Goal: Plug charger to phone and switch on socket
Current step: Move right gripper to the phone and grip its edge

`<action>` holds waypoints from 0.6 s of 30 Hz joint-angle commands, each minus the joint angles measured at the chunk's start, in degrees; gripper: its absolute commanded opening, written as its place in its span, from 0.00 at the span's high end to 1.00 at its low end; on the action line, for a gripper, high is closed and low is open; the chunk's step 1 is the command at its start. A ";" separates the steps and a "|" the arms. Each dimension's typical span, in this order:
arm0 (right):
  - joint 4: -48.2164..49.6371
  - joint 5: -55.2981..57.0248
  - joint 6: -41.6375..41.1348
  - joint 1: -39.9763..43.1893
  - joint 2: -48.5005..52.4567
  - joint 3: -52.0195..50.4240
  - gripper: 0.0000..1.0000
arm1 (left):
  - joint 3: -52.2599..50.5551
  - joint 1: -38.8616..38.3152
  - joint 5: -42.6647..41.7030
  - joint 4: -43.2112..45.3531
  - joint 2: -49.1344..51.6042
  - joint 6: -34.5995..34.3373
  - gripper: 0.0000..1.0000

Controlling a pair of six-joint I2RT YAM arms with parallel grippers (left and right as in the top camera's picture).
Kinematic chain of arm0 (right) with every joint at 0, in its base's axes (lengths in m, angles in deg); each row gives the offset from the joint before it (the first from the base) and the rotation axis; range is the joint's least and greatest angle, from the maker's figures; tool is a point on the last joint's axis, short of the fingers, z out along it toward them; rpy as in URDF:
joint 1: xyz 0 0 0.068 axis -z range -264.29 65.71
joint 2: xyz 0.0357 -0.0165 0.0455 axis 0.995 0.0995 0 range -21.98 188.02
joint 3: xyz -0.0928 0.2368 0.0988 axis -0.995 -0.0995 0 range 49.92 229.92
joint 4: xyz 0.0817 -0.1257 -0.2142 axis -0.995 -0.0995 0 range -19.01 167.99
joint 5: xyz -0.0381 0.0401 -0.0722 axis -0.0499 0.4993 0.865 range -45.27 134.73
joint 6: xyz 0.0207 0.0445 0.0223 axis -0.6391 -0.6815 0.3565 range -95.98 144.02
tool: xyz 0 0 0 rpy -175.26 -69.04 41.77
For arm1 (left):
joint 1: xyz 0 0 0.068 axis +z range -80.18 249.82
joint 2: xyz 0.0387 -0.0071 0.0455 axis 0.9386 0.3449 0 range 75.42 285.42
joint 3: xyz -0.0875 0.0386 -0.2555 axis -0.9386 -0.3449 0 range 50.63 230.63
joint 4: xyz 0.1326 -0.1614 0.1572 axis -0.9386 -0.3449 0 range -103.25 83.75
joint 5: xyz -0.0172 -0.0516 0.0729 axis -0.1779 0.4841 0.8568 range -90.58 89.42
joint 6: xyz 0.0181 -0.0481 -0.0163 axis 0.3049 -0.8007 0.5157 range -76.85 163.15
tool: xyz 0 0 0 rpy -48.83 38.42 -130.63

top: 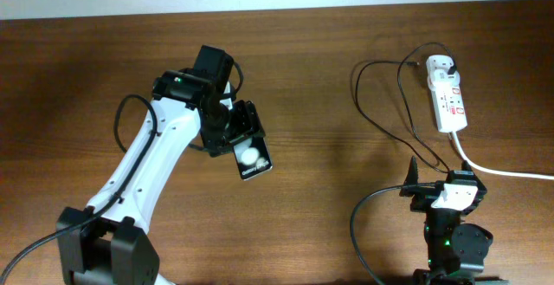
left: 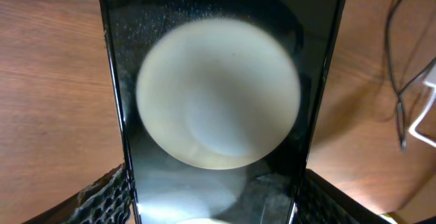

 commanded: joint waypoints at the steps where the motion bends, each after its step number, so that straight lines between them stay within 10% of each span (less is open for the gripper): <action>1: -0.26 -1.77 -5.88 0.31 -0.33 -0.31 0.01 | -0.20 -0.17 -2.62 3.02 -0.63 -4.09 0.41; 4: 0.63 -12.44 -35.04 0.31 -0.33 -0.31 0.01 | -0.20 -0.17 -2.84 5.70 -0.63 -7.26 0.42; 7: 1.42 -47.60 -53.53 0.31 -0.33 -0.31 0.01 | -0.20 -0.17 -2.82 6.86 -0.63 -8.52 0.41; 18: 2.60 -54.27 -62.47 0.26 -0.15 2.54 0.13 | -0.20 -0.17 -2.86 10.51 -0.63 -13.03 0.42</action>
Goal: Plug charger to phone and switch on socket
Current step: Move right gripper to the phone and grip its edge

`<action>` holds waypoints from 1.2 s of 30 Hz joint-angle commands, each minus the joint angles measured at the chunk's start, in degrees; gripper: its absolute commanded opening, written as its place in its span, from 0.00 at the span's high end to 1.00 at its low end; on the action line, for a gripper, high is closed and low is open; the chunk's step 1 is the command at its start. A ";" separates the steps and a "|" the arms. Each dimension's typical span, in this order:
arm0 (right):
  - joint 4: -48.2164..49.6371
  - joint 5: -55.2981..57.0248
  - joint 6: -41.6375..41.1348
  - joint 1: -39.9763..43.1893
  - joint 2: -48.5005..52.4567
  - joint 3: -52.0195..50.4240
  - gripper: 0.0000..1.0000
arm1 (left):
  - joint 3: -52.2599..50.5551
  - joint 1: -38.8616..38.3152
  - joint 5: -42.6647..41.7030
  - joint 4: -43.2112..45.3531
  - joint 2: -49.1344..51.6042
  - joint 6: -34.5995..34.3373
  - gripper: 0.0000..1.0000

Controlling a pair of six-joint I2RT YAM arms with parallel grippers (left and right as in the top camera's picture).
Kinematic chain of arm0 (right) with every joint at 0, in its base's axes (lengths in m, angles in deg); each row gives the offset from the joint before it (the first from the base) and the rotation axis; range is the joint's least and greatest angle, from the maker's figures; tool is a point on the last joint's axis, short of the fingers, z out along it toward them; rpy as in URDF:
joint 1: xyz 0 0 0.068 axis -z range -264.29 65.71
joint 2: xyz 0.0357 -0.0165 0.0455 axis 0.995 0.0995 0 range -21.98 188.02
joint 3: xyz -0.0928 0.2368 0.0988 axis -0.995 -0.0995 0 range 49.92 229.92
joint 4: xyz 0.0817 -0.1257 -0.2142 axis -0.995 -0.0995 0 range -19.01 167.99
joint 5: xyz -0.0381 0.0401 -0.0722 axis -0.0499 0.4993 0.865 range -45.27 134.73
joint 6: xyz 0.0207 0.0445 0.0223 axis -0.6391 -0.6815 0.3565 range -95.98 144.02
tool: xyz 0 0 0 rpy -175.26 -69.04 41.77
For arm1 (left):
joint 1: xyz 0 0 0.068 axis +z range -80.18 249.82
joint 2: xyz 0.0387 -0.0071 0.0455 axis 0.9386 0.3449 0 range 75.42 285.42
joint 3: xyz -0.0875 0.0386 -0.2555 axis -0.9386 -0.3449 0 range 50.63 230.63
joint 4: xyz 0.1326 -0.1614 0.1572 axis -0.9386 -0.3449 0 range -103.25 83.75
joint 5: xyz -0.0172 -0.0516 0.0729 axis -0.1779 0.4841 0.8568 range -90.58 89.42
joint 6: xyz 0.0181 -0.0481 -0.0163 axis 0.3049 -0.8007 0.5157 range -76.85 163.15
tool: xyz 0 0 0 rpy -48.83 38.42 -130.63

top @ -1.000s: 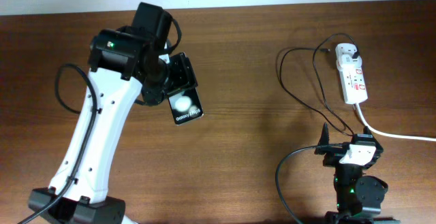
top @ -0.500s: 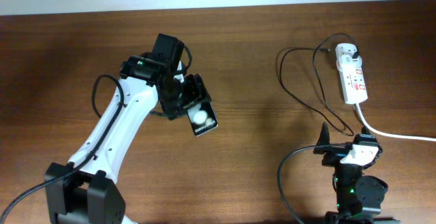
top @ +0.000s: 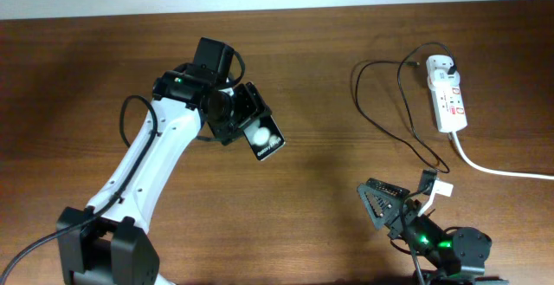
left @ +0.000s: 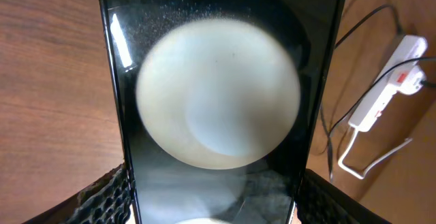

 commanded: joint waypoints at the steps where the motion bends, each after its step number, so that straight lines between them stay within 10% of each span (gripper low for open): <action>1: -2.38 -1.22 -1.73 0.26 0.57 4.98 0.12 | -0.11 -0.17 -1.77 1.07 -0.63 -1.18 0.42; 9: -14.75 2.60 9.68 -0.52 23.02 23.02 0.07 | -0.11 -0.17 -3.76 1.51 -0.63 -2.84 0.43; 14: -24.98 27.36 15.28 -20.57 33.11 35.15 0.01 | -0.11 -0.17 -7.21 3.54 -0.63 -4.37 0.43; 18: -14.32 45.68 13.53 -39.89 41.57 35.17 0.01 | -0.11 -0.17 -9.03 4.74 -0.63 -7.37 0.44; 24: 7.13 47.74 13.53 -45.83 60.48 35.17 0.01 | -0.11 -0.17 -12.96 5.16 -0.63 -9.77 0.44; 36: 29.70 48.04 4.37 -45.83 77.81 35.17 0.43 | -0.11 -0.17 -14.58 5.57 -0.63 -10.82 0.44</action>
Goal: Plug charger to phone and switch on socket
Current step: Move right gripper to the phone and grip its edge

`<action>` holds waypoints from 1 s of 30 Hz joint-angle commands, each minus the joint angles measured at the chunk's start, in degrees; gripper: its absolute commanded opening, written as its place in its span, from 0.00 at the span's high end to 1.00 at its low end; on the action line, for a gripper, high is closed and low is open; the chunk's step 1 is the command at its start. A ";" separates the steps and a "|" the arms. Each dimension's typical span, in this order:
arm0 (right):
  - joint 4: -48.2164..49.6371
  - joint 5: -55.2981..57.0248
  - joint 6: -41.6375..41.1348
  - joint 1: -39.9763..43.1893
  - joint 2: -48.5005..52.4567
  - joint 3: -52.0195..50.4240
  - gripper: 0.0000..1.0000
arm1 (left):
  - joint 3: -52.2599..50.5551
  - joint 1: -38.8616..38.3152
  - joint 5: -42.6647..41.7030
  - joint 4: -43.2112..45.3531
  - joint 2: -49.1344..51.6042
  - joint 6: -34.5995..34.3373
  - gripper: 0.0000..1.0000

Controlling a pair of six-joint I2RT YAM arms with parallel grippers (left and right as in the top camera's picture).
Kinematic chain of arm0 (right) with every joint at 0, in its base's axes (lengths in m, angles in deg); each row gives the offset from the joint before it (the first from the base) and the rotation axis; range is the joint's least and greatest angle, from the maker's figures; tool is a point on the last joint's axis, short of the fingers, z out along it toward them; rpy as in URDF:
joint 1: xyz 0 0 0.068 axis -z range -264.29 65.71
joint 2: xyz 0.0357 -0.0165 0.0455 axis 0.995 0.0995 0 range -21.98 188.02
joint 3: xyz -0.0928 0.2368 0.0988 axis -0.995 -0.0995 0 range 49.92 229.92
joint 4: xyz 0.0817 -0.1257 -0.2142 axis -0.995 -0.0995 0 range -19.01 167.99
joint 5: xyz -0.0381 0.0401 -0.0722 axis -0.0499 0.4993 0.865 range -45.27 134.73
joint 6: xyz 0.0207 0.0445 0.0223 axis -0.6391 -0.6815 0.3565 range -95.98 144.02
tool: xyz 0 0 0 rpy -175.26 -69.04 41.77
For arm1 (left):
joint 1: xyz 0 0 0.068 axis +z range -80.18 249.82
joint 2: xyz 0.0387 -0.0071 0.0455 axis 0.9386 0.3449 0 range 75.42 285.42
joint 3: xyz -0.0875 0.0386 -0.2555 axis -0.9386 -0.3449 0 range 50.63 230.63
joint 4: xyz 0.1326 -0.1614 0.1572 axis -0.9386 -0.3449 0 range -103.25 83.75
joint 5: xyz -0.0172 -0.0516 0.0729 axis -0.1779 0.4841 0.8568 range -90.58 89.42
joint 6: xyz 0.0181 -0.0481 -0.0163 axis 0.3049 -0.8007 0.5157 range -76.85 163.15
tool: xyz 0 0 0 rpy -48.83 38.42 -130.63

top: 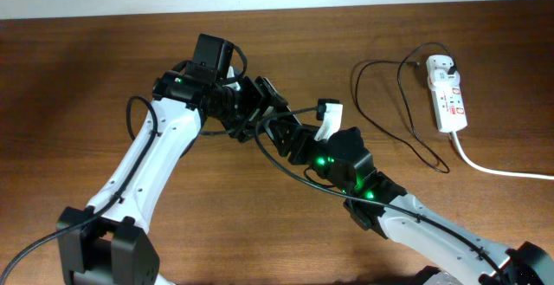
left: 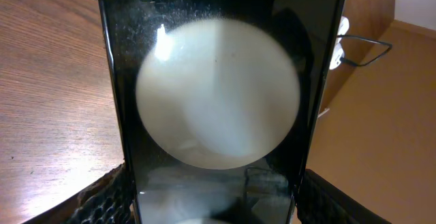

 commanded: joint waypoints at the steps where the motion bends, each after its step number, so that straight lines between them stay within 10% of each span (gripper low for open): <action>1: 0.70 0.94 -2.34 -0.33 0.28 0.66 0.47 | 0.00 -0.17 -1.46 0.35 -0.63 -0.61 0.44; 18: 0.70 -0.61 -3.19 -0.31 0.26 0.66 0.93 | 0.00 -0.15 -1.46 0.33 -0.66 -1.33 0.36; 21: 0.72 -1.07 -3.19 -0.31 0.26 0.66 0.96 | 0.00 -0.15 -1.49 0.28 -0.66 -1.33 0.27; 23: 0.92 -1.97 -3.19 -0.20 0.04 0.66 0.96 | 0.02 -0.15 -1.49 0.11 -0.68 -1.11 0.04; 30: 0.83 -13.46 -8.41 6.47 -3.54 0.66 0.96 | 0.09 8.04 7.19 -4.57 -17.90 16.41 0.01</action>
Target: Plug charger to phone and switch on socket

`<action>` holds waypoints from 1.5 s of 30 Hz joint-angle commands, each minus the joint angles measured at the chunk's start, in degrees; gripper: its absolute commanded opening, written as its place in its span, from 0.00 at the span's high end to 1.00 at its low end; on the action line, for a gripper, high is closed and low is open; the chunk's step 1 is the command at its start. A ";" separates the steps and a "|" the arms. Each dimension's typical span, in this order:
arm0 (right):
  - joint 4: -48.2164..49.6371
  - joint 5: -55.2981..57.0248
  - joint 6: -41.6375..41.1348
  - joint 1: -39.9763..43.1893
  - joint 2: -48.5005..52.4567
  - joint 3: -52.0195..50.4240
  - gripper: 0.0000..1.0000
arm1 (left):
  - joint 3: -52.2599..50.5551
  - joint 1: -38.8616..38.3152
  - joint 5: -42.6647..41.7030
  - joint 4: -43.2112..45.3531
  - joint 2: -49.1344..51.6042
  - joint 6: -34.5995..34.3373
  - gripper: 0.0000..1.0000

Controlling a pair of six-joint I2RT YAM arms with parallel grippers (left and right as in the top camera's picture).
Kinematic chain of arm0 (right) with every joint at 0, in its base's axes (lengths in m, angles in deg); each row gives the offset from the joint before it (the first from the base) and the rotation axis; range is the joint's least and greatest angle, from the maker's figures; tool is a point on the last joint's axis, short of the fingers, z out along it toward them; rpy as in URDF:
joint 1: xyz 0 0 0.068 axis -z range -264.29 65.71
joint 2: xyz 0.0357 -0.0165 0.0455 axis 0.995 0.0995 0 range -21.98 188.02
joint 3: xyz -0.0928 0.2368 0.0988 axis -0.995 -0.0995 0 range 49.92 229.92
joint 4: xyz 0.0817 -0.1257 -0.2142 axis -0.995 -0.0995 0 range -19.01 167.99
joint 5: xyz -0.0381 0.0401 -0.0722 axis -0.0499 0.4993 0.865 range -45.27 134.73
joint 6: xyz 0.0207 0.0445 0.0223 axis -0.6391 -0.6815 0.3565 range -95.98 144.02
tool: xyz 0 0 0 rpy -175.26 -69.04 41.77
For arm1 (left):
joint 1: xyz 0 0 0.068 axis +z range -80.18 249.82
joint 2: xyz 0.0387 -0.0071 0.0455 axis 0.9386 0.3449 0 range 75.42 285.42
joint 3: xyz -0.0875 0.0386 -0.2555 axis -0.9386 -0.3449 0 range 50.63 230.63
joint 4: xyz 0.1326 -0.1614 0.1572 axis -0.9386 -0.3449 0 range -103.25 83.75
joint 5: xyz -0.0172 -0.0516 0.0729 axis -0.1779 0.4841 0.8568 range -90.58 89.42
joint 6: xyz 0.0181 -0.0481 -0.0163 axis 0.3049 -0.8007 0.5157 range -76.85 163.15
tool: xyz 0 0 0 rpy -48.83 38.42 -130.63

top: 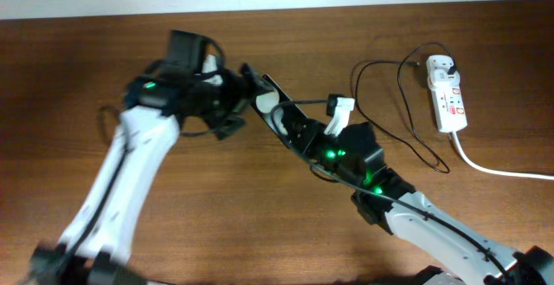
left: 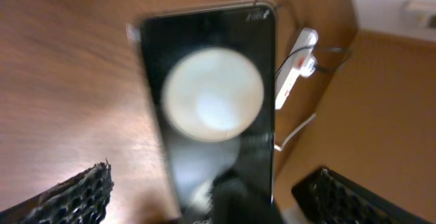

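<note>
The black phone (left: 214, 101), with a pale round disc on its face, hangs tilted above the brown table (top: 104, 51). In the overhead view the phone (top: 263, 101) sits between the two arms. My left gripper (top: 235, 101) is open; its mesh pads (left: 75, 190) stand wide apart, clear of the phone. My right gripper (top: 290, 127) is at the phone's lower end and appears shut on it. The black charger cable (top: 381, 116) lies looped on the table, its free end (top: 448, 169) resting there loose. The white socket strip (top: 447, 94) lies at the far right.
The strip's white mains lead (top: 502, 171) runs off the right edge. The right arm (top: 407, 207) stretches diagonally across the middle of the table. The strip (left: 296, 64) also shows behind the phone in the left wrist view.
My left gripper has let go of the phone, opened wide and drawn back to the left. The phone now stays with the right gripper. Cable and strip lie as before.
My left gripper held the phone over the table's middle while the right arm was folded at the near right. The phone was then turned toward the right. The right gripper then stood against the phone, and now holds it alone.
</note>
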 commanded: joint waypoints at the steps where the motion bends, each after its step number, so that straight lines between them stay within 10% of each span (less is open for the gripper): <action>1: 0.87 -9.92 -2.78 2.89 -2.36 0.70 0.96 | 0.09 4.52 8.37 -7.10 -15.67 14.25 0.01; 7: 0.74 -23.76 -5.01 7.23 -2.36 0.68 0.96 | -2.14 6.32 32.06 -23.58 -42.73 16.50 0.01; 12: 0.26 -27.78 -6.54 7.30 -2.36 0.68 0.96 | -21.68 6.32 29.29 -22.97 -57.16 4.35 0.01; 17: -4.96 -27.74 -14.69 7.30 -2.36 0.68 0.96 | -44.54 6.32 5.16 7.08 -56.76 -8.81 0.01; 27: -5.95 -30.10 -35.54 6.29 -2.36 0.68 0.96 | -49.96 6.25 -4.20 34.16 -41.48 -31.54 0.00; 45: -5.86 -26.64 -43.23 2.56 -2.36 0.68 0.96 | -49.96 2.08 -7.28 50.38 -29.55 -43.58 0.37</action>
